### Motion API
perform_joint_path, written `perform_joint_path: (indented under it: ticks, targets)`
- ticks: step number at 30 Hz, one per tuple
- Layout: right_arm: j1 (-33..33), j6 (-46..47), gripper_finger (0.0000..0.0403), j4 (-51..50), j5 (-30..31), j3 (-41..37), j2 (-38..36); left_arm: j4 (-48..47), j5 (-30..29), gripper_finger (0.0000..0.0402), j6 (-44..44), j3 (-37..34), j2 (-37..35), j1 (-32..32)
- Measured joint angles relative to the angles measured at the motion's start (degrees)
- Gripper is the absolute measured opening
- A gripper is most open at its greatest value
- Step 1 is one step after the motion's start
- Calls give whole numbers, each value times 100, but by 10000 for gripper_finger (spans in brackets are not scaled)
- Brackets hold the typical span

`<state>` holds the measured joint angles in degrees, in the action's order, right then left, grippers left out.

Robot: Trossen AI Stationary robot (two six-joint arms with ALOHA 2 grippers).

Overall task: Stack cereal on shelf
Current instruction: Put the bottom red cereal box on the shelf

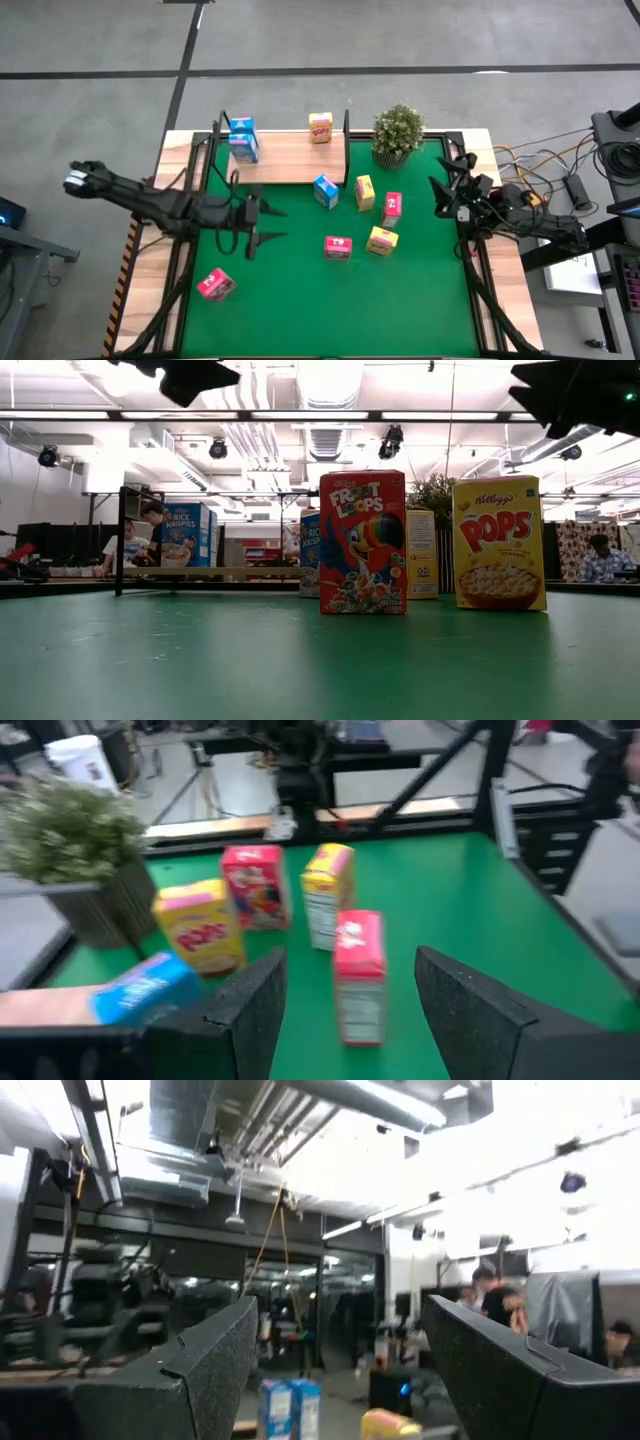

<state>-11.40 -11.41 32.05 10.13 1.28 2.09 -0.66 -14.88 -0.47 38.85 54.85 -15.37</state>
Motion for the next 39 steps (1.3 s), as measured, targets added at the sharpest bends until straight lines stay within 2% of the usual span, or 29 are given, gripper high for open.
perform_joint_path:
  ticks: [3,7,12,17,20,26,29,33,39]
  targets:
    - [0,-167,274,147,-7,0,0,518,-98,203,-65,-303,42,-286]
    - [0,-316,274,184,-7,0,0,954,-114,203,-281,-541,142,-348]
    - [0,-432,274,264,-7,0,0,1012,-174,203,-660,-569,289,-335]
    - [0,-440,274,335,-14,0,0,635,-208,203,-1160,-377,409,-336]
    - [0,-513,274,463,-26,0,0,-291,-311,203,-2010,-7,474,-335]
    - [0,-510,274,621,-225,0,0,-3621,-259,203,-4615,1273,772,-335]
    - [0,-511,274,602,-265,0,0,-4968,154,203,-5741,2017,1077,-333]
    - [0,-410,274,602,-267,0,0,-5778,962,203,-6799,2917,1585,-442]
    - [0,-362,274,572,-267,0,0,-6692,1450,212,-8341,3830,2413,-1263]
